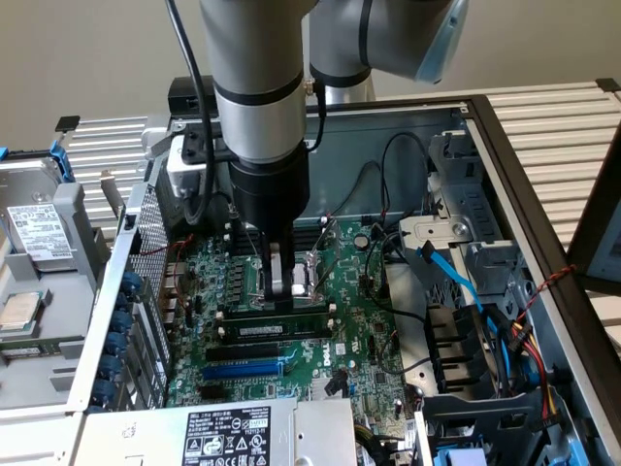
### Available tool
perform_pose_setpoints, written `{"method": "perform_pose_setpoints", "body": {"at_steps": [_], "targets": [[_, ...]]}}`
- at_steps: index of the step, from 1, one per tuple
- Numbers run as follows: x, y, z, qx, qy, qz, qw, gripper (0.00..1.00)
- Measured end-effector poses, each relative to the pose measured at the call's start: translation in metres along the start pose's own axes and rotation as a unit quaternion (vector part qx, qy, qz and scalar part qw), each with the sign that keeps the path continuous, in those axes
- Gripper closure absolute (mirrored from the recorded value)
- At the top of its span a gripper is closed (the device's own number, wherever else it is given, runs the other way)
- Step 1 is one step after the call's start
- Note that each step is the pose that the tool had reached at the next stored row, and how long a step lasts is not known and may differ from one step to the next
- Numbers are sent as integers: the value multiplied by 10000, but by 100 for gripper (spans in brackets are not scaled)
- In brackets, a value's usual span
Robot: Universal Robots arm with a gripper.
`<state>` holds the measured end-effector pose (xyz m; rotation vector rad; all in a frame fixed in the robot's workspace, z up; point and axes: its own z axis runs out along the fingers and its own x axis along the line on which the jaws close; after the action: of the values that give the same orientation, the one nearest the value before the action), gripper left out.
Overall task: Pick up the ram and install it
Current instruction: 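Press down the ram until it locks into place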
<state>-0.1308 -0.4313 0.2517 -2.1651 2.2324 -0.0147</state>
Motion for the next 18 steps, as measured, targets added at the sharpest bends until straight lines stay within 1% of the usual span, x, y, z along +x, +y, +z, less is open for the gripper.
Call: {"method": "perform_pose_setpoints", "body": {"at_steps": [1,2,15,18], "targets": [[2,-3,-2,-5,0,-1,10000,89],[2,-3,-2,-5,-7,-1,10000,89],[2,-4,-1,-5,-8,-32,10000,89],[2,-4,-2,-5,-5,-37,10000,89]]}}
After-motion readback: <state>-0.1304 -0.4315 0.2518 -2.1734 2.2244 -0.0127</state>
